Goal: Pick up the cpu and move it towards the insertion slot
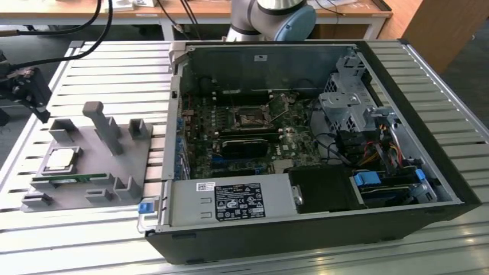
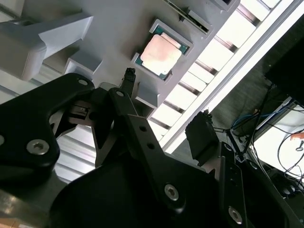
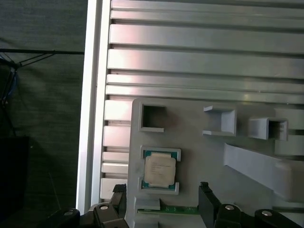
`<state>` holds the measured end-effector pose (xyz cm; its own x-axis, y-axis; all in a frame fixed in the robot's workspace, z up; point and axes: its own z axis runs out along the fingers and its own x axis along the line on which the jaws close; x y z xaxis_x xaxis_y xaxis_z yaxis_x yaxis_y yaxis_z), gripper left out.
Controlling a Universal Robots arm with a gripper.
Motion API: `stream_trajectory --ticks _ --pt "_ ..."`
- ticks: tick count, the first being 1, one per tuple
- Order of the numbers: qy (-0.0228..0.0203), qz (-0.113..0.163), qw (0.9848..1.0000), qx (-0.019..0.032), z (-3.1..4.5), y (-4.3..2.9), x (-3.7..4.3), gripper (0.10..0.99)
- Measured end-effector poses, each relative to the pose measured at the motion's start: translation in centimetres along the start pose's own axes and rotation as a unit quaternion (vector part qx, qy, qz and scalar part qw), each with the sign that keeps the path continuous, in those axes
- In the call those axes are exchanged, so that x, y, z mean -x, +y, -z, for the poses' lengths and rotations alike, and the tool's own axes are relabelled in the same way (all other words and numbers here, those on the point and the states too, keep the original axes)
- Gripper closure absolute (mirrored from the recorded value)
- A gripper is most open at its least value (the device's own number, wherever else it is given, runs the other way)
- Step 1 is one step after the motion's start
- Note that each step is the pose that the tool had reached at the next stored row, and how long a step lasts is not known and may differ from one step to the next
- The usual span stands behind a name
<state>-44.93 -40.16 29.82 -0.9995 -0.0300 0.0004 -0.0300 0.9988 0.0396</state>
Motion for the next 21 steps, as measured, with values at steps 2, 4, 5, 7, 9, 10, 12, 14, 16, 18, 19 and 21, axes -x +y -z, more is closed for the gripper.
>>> stream_trajectory --ticks 2,4,5,7,9,10,12,14,16,18,19,21 --pt "0.0 0.0 1.0 0.0 -0.22 -0.04 -0.02 0.38" --pt "0.0 0.0 1.0 0.0 -0.47 -0.09 -0.03 0.38" --pt "0.0 0.0 1.0 0.0 -0.59 -0.12 -0.04 0.38" --pt "0.0001 0.001 1.0 0.0 -0.81 -0.22 -0.09 0.38" --pt "0.0001 0.002 1.0 0.0 -1.07 -0.31 -0.13 0.38" --pt "0.0001 0.003 1.0 0.0 -1.23 -0.36 -0.14 0.38" --pt "0.0002 0.004 1.0 0.0 -1.51 -0.41 -0.17 0.38" --pt "0.0002 0.005 1.0 0.0002 -1.81 -0.45 -0.18 0.38" --pt "0.0003 0.007 1.0 0.0002 -2.1 -0.5 -0.2 0.38" --pt "0.0004 0.01 1.0 0.0002 -2.37 -0.55 -0.23 0.38" --pt "0.0005 0.011 0.9999 0.0002 -2.5 -0.56 -0.25 0.38" --pt "0.0005 0.011 0.9999 0.0003 -2.79 -0.59 -0.26 0.38"
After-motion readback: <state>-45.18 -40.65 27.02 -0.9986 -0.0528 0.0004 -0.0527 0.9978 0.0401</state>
